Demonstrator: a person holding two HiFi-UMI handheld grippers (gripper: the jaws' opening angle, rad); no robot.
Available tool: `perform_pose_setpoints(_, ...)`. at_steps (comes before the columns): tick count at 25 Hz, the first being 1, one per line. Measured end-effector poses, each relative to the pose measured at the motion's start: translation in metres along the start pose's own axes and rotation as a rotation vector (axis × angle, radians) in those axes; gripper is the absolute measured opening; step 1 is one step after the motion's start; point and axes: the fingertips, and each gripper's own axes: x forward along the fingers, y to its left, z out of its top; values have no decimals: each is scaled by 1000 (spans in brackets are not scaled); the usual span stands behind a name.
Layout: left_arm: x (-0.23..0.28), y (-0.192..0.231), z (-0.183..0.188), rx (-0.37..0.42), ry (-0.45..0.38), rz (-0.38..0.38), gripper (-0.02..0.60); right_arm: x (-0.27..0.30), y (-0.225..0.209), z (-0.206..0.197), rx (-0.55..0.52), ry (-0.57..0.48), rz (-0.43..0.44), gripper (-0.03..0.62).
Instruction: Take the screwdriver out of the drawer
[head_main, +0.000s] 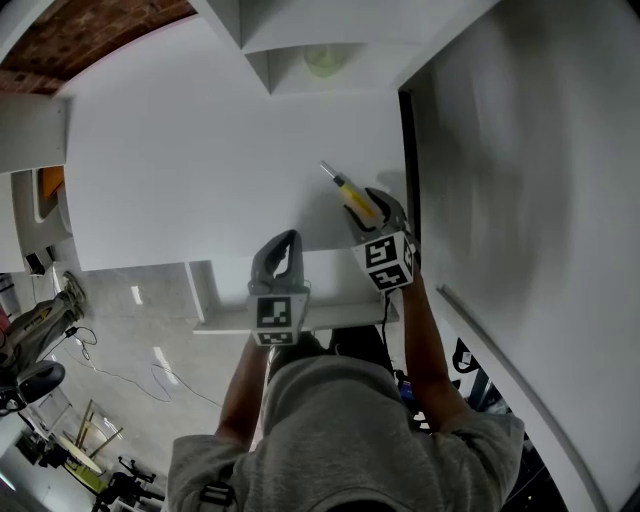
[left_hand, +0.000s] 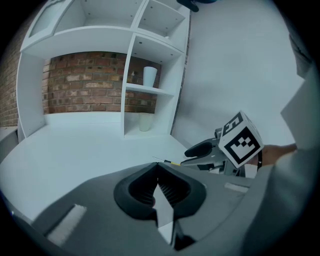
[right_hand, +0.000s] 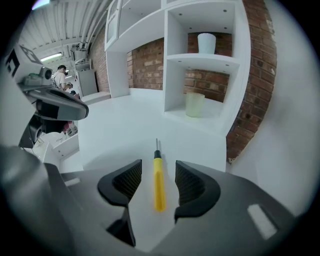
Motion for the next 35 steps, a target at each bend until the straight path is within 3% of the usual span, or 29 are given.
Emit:
perform_pose_setpoints(17, -65, -26, 52, 97, -148, -62, 12, -100, 24, 37, 107, -210, -163, 101)
perform_pose_setpoints(35, -173, -54, 63, 190, -261, -134, 12, -224, 97, 51, 173, -399, -320, 20)
